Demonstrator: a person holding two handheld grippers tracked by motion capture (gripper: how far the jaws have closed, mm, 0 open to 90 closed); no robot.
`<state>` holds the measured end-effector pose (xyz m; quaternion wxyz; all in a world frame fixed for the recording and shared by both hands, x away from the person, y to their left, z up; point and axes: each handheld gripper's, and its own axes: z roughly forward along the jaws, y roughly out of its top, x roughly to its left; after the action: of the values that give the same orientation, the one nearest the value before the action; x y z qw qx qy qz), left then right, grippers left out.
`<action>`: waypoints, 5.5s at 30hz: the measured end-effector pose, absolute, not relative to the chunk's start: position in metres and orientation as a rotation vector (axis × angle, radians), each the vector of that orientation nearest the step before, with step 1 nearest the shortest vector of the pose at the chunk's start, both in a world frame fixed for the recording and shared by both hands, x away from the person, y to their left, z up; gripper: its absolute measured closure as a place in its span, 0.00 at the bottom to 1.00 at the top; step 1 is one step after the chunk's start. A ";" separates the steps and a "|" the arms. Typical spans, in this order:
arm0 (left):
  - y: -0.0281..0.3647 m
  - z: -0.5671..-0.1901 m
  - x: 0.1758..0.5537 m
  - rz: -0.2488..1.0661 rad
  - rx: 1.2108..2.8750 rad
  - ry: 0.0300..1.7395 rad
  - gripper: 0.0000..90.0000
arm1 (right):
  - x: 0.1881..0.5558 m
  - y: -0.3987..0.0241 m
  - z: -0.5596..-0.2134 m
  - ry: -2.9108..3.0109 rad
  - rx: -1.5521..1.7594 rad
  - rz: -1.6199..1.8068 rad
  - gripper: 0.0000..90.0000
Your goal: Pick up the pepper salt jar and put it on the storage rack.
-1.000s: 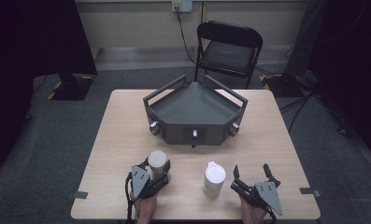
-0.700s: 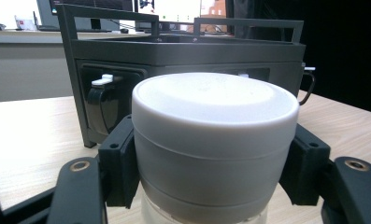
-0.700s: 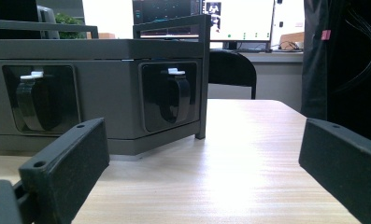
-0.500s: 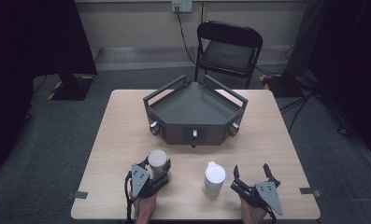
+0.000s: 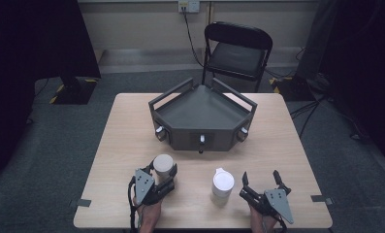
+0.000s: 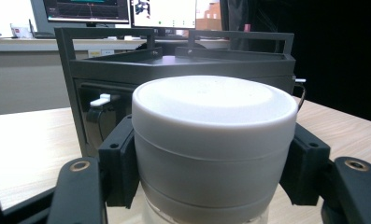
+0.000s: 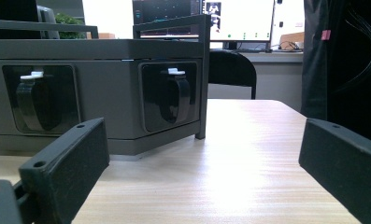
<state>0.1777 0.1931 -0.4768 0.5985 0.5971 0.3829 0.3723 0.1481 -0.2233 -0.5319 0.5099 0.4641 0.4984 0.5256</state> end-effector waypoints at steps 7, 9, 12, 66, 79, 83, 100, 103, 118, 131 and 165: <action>0.194 -0.469 0.179 0.866 1.381 0.870 0.38 | 0.148 -0.223 -0.532 1.200 1.118 1.266 0.00; 0.196 -0.465 0.180 0.859 1.380 0.861 0.38 | 0.148 -0.223 -0.532 1.200 1.118 1.266 0.00; 0.196 -0.462 0.181 0.860 1.378 0.850 0.38 | 0.148 -0.223 -0.532 1.200 1.118 1.266 0.00; 0.186 -0.389 0.232 0.870 1.384 0.722 0.38 | 0.148 -0.223 -0.532 1.200 1.118 1.266 0.00; 0.178 -0.357 0.258 0.888 1.370 0.713 0.38 | 0.148 -0.223 -0.532 1.201 1.117 1.266 0.00; 0.177 -0.351 0.266 0.876 1.364 0.724 0.38 | 0.148 -0.223 -0.532 1.201 1.117 1.266 0.00; 0.151 -0.339 0.317 0.917 1.366 0.837 0.38 | 0.148 -0.225 -0.532 1.206 1.113 1.272 0.00; 0.148 -0.340 0.327 0.911 1.373 0.860 0.38 | 0.148 -0.225 -0.532 1.207 1.113 1.273 0.00; 0.132 -0.344 0.351 0.896 1.427 0.922 0.38 | 0.148 -0.225 -0.532 1.206 1.113 1.272 0.00; 0.130 -0.347 0.354 0.884 1.425 0.944 0.38 | 0.148 -0.224 -0.532 1.205 1.114 1.270 0.00; 0.133 -0.361 0.341 0.912 1.343 0.918 0.00 | 0.148 -0.224 -0.532 1.205 1.114 1.271 0.00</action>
<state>0.3414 0.1327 -0.3612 0.5959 0.5782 0.3955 0.3926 0.1480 -0.2244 -0.5320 0.5081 0.4622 0.4999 0.5275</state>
